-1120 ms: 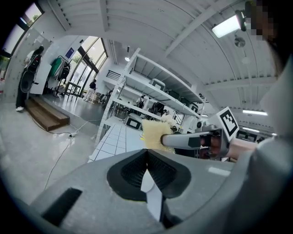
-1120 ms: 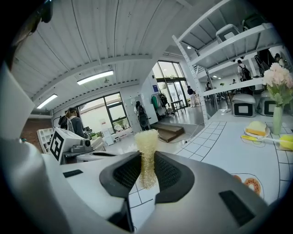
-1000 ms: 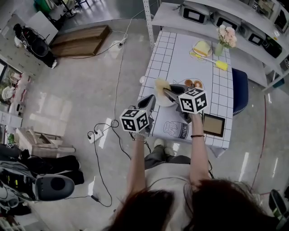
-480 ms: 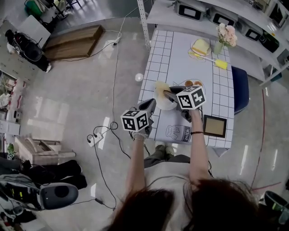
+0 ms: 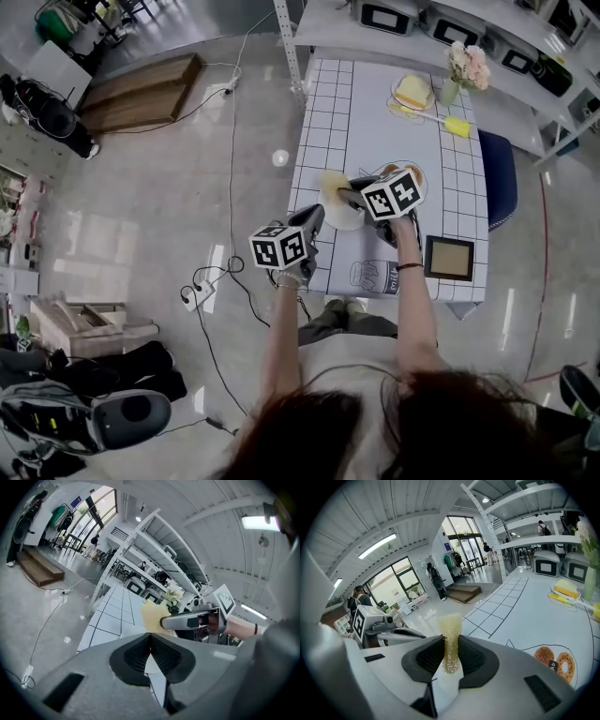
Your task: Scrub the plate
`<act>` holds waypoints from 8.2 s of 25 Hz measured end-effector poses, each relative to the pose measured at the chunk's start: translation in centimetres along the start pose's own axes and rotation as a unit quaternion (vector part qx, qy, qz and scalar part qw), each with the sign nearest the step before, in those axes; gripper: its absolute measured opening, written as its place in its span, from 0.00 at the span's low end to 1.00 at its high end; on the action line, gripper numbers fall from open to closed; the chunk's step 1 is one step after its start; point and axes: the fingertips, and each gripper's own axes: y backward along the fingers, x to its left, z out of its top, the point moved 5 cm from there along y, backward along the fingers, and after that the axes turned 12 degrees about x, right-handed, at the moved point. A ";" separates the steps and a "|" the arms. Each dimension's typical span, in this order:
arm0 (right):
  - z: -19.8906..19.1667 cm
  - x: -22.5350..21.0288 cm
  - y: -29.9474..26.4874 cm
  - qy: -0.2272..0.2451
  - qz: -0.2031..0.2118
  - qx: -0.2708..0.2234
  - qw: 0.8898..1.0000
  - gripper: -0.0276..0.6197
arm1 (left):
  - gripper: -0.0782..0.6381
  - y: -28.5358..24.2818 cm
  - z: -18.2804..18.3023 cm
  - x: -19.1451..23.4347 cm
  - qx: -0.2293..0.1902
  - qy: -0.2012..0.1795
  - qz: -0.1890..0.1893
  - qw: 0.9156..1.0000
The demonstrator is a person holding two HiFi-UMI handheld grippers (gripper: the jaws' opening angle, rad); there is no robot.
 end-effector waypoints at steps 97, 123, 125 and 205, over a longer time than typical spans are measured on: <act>-1.2 -7.5 -0.9 -0.088 -0.004 0.153 0.984 0.17 | 0.12 -4.4 -1.8 -2.4 0.035 0.040 -0.017 0.998; -3.7 -6.7 1.1 -0.067 0.010 0.204 0.977 0.17 | 0.12 -4.4 -3.0 -2.9 0.043 0.038 0.000 0.998; -4.0 -6.6 1.2 -0.067 0.012 0.205 0.976 0.17 | 0.12 -4.4 -3.2 -3.0 0.042 0.039 0.000 0.998; -3.1 0.0 -4.3 -0.004 0.090 0.258 0.962 0.17 | 0.12 -0.7 -4.5 0.1 0.010 0.083 0.050 0.995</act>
